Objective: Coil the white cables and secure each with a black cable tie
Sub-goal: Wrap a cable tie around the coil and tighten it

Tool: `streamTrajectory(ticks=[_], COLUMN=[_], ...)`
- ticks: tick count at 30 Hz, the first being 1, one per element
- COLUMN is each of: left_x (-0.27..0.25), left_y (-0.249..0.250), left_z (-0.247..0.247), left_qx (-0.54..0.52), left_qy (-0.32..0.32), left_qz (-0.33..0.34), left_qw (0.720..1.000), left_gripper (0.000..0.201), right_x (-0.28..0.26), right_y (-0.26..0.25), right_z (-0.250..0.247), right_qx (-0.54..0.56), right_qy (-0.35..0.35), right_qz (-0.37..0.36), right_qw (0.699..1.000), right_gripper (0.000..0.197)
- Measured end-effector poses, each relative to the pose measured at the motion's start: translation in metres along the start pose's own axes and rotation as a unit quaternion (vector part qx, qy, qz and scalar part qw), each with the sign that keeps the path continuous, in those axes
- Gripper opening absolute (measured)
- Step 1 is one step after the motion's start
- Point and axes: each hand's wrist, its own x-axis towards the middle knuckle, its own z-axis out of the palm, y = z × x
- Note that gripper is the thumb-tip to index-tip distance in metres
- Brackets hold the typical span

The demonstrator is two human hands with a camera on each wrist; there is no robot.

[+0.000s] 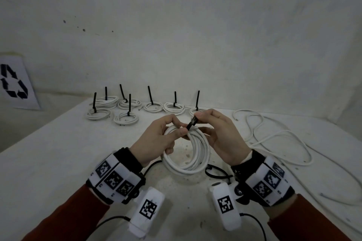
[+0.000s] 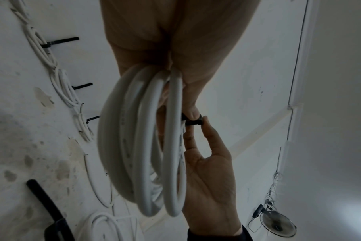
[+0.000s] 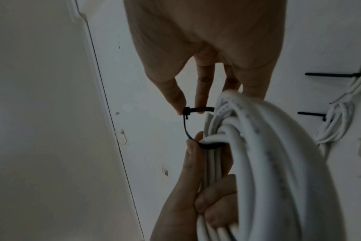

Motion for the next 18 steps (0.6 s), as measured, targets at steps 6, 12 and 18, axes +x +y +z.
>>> streamTrajectory(ticks=[6, 12, 18], left_x=[0.001, 0.001, 0.001], left_y=[0.000, 0.000, 0.002], left_z=[0.001, -0.001, -0.002], left_qx=[0.018, 0.026, 0.054], left_qy=[0.001, -0.007, -0.026], left_qz=[0.002, 0.008, 0.031], left_qw=[1.000, 1.000, 0.998], left_gripper=[0.019, 0.020, 0.018], right_x=[0.000, 0.005, 0.007], right_y=[0.006, 0.003, 0.001], right_z=[0.004, -0.006, -0.005], right_qx=[-0.015, 0.077, 0.154], right_qy=[0.019, -0.017, -0.038], right_qz=[-0.056, 0.042, 0.093], right_qw=[0.998, 0.996, 0.983], right_gripper=[0.014, 0.032, 0.011])
